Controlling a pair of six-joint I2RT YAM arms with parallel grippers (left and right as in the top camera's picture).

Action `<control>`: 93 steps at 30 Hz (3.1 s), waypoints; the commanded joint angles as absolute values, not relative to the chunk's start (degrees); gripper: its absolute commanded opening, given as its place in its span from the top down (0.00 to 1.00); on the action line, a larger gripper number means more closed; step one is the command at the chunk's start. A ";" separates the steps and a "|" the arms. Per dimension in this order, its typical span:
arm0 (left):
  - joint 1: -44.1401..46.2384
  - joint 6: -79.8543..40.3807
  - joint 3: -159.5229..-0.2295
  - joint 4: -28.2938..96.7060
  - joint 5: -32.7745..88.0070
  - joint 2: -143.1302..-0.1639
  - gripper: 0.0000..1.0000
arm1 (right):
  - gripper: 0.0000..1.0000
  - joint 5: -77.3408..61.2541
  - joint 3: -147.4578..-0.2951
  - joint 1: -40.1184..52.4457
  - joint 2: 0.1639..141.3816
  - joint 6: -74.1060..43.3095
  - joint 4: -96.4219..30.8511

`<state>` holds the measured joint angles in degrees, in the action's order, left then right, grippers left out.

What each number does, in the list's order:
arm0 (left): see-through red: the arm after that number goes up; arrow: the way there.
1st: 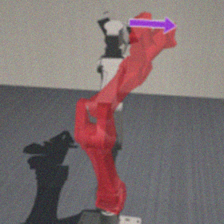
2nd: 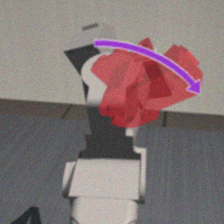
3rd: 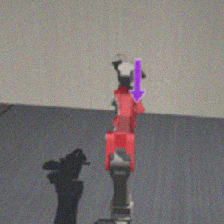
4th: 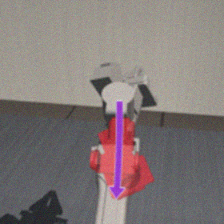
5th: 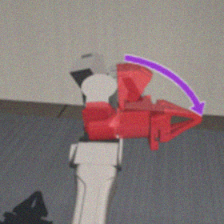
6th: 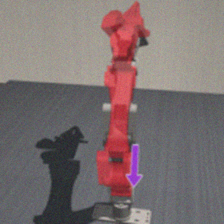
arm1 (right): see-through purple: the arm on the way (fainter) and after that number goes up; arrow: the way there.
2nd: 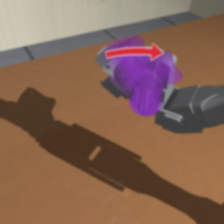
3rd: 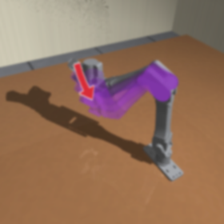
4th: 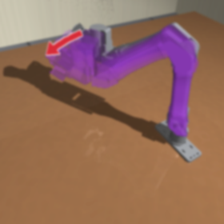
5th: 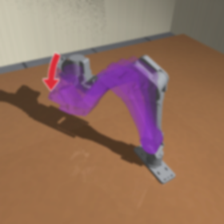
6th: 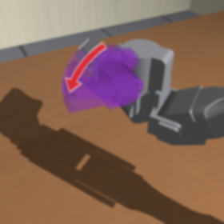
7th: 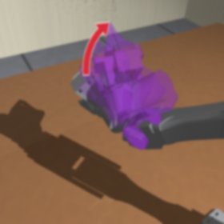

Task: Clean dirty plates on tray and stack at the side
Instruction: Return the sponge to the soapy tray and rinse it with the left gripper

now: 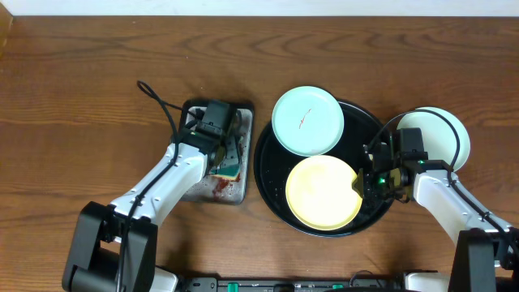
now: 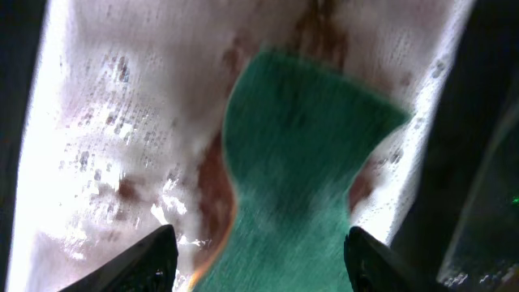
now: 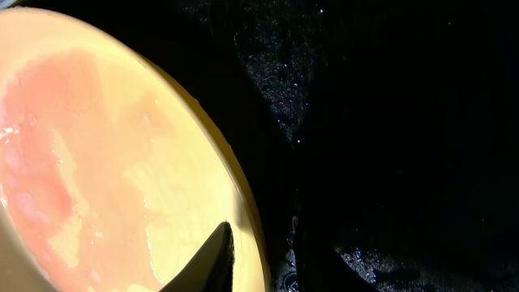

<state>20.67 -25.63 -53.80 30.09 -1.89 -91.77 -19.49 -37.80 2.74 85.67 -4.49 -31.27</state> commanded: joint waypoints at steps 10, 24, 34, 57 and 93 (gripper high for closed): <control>20.69 -25.15 -50.61 33.12 3.88 -92.03 0.24 | 0.77 -19.57 -37.41 3.11 85.95 -4.21 -31.09; 20.69 -25.10 -49.41 29.45 4.05 -96.44 0.93 | 0.78 -19.55 -37.41 3.09 85.95 -4.21 -31.70; 20.53 -24.05 -50.70 29.89 1.67 -88.99 0.37 | 0.78 -19.55 -37.41 3.09 85.95 -4.19 -31.70; 20.58 -29.58 -49.76 30.55 9.82 -99.02 0.81 | 0.78 -19.55 -37.41 3.09 85.95 -4.21 -31.70; 20.43 -27.51 -50.78 22.79 0.78 -91.53 0.26 | 0.75 -19.55 -37.39 3.11 85.95 -4.21 -31.22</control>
<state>20.71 -28.03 -50.59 23.42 4.32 -89.36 -19.51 -37.80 2.74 85.67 -4.51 -31.27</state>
